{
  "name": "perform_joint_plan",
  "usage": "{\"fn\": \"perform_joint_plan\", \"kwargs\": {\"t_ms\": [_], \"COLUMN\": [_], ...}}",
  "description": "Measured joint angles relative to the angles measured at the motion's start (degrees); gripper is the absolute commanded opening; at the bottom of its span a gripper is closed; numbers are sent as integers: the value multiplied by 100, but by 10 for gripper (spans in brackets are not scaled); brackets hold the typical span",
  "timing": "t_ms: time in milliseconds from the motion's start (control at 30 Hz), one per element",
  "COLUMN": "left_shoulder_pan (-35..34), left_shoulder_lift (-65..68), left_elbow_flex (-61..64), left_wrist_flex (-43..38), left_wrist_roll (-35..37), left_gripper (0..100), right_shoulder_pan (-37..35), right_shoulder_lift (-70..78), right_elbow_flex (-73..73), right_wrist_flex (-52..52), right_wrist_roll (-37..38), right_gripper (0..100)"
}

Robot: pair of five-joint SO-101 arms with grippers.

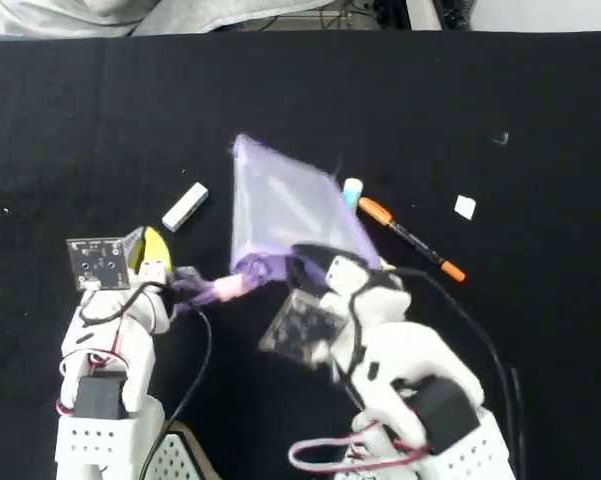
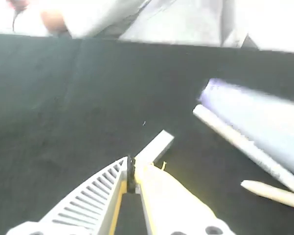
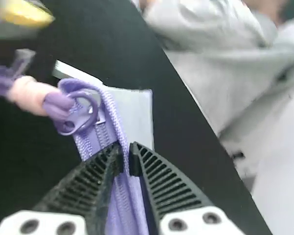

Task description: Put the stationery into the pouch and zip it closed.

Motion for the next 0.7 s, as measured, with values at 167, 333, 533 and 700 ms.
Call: {"fn": "perform_joint_plan", "kwargs": {"t_ms": [167, 333, 533, 700], "left_shoulder_pan": [536, 1143, 1688, 1723], "left_shoulder_lift": [9, 0, -62, -62], "left_elbow_flex": [-308, -1336, -3024, -3156], "left_wrist_flex": [519, 1688, 3226, 3719], "left_wrist_roll": [0, 220, 396, 396], "left_gripper": [191, 327, 328, 328], "right_shoulder_pan": [-97, -105, -26, -26], "right_shoulder_lift": [-185, -193, -202, -202], "right_elbow_flex": [0, 237, 607, 668], "right_wrist_flex": [105, 0, -193, -220], "right_wrist_roll": [0, 0, 0, 0], "right_gripper": [11, 11, 11, 11]}}
